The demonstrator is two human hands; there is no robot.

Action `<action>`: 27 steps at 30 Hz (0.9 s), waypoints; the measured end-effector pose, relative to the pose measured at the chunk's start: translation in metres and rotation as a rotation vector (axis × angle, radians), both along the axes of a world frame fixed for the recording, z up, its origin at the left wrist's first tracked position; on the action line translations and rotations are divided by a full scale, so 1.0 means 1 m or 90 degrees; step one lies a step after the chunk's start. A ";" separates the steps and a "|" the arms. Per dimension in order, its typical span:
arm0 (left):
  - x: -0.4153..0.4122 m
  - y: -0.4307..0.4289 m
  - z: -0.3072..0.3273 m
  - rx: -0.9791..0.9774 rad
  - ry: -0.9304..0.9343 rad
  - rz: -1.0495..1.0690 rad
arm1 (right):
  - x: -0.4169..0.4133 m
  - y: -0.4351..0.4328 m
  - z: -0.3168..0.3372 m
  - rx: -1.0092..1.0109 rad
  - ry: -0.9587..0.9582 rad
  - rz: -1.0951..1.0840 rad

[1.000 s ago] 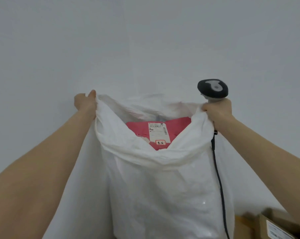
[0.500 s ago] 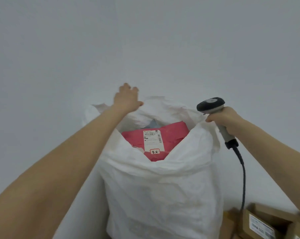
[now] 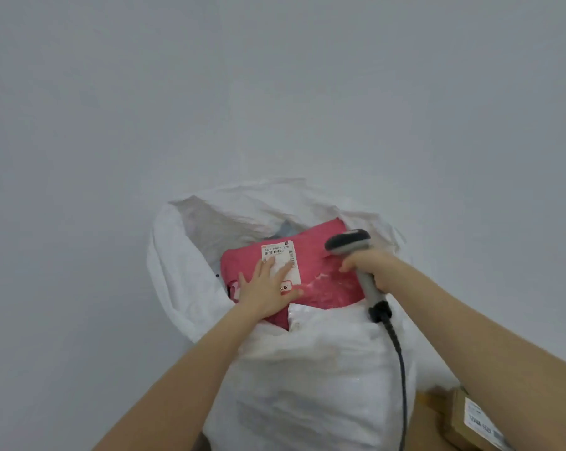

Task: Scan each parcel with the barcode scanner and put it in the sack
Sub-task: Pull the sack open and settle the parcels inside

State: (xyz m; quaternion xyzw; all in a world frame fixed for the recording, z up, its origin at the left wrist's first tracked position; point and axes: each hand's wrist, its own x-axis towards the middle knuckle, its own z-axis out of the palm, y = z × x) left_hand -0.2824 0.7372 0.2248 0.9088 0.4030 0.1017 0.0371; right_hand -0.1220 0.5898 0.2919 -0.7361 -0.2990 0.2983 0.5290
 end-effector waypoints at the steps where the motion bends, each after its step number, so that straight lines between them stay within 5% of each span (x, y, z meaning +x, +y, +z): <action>1: -0.007 0.004 -0.005 -0.013 0.031 0.016 | 0.009 -0.008 -0.013 -0.019 0.001 -0.015; 8: 0.046 0.012 0.014 0.035 0.175 -0.054 | 0.024 0.003 0.020 0.016 -0.055 0.003; 13: 0.045 0.059 0.003 0.006 0.191 0.024 | 0.021 0.042 0.038 0.028 -0.028 0.021; 27: 0.091 0.133 -0.030 0.071 0.191 0.042 | 0.076 0.043 -0.040 0.018 0.094 -0.082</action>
